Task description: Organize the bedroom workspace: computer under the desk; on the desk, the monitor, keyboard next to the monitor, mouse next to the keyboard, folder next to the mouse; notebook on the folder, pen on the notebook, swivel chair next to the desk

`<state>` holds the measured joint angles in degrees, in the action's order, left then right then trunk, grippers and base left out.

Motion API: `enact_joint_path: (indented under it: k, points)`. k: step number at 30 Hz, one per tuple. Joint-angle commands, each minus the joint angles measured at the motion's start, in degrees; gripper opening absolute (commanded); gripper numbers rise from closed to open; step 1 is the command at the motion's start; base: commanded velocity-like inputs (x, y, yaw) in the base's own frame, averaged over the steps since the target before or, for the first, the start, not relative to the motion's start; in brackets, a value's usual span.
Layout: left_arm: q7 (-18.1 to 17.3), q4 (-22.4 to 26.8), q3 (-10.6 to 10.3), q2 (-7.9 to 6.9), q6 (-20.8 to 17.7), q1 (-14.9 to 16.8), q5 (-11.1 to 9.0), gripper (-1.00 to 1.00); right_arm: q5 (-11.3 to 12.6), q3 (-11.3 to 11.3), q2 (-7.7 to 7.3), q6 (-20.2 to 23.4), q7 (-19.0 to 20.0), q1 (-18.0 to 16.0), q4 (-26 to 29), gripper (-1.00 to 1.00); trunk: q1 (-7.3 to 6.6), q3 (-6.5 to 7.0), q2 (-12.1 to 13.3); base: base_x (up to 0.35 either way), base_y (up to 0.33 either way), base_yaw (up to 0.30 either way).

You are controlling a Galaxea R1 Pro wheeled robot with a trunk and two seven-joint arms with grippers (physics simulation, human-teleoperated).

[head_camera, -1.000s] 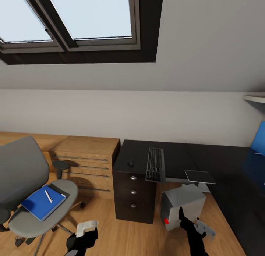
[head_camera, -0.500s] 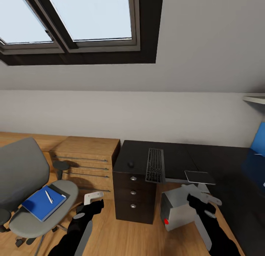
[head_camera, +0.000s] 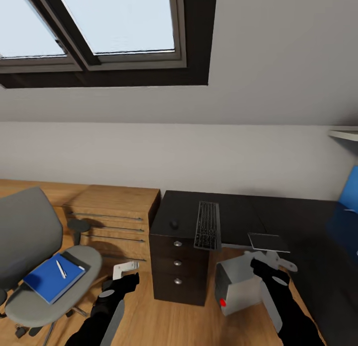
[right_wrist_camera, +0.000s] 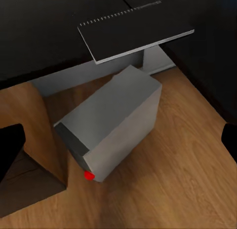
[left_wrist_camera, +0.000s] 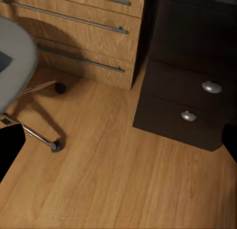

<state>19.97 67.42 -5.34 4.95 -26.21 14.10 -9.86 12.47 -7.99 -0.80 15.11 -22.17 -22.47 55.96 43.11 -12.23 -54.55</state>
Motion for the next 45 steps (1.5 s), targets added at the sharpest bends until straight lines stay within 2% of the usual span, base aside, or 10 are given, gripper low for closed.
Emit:
enact_joint_path:
  k: [1, 10, 24, 30, 38, 41, 43, 45]
  points:
    - [0.53, -0.14, -0.14, 0.00, -0.14, 0.04, -0.59, 1.00, 0.37, 0.08, 0.08, 0.21, -0.34, -0.03, 0.28, 1.00, 0.03, -0.08, -0.06, 0.213, -0.179, -0.007]
    - [0.50, -0.50, -0.21, 0.05, 0.17, 0.05, -0.60, 1.00, 0.29, 0.02, 0.14, 0.15, -0.26, -0.01, 0.72, 1.00, 0.03, -0.08, -0.06, 0.168, -0.140, -0.140]
    - [0.56, -0.53, -0.25, 0.04, 3.30, 0.07, -0.60, 1.00, 0.16, 0.00, -0.05, 0.07, 0.05, 0.02, 0.69, 1.00, 0.03, -0.08, -0.06, 0.044, -0.018, -0.256]
    - [0.52, -0.53, -0.21, -0.02, 3.51, 0.08, -0.60, 1.00, 0.11, 0.07, -0.13, 0.07, 0.10, 0.05, 0.56, 1.00, 0.03, -0.08, -0.06, 0.254, -0.001, -0.242]
    - [0.51, -0.50, -0.20, -0.03, 3.56, 0.07, -0.60, 1.00, 0.00, 0.32, -0.06, 0.01, 0.48, 0.14, 0.52, 1.00, 0.03, -0.08, -0.06, 0.304, 0.000, -0.036]
    - [0.51, -0.45, -0.20, -0.03, 3.55, 0.07, -0.60, 1.00, 0.01, 0.68, -0.02, 0.01, 0.51, 0.15, 0.60, 1.00, 0.03, -0.08, -0.06, 0.305, 0.000, -0.003]
    - [0.51, -0.38, -0.14, -0.03, 3.50, 0.07, -0.60, 1.00, 0.01, 2.76, -0.04, 0.00, 0.72, 0.15, 0.76, 1.00, 0.03, -0.08, -0.06, 0.252, 0.000, -0.001]
    - [0.51, -0.37, -0.13, -0.03, 3.48, 0.06, -0.60, 1.00, 0.01, 3.48, -0.05, 0.00, 0.76, 0.15, 0.78, 1.00, 0.03, -0.08, -0.06, 0.247, 0.000, 0.000]
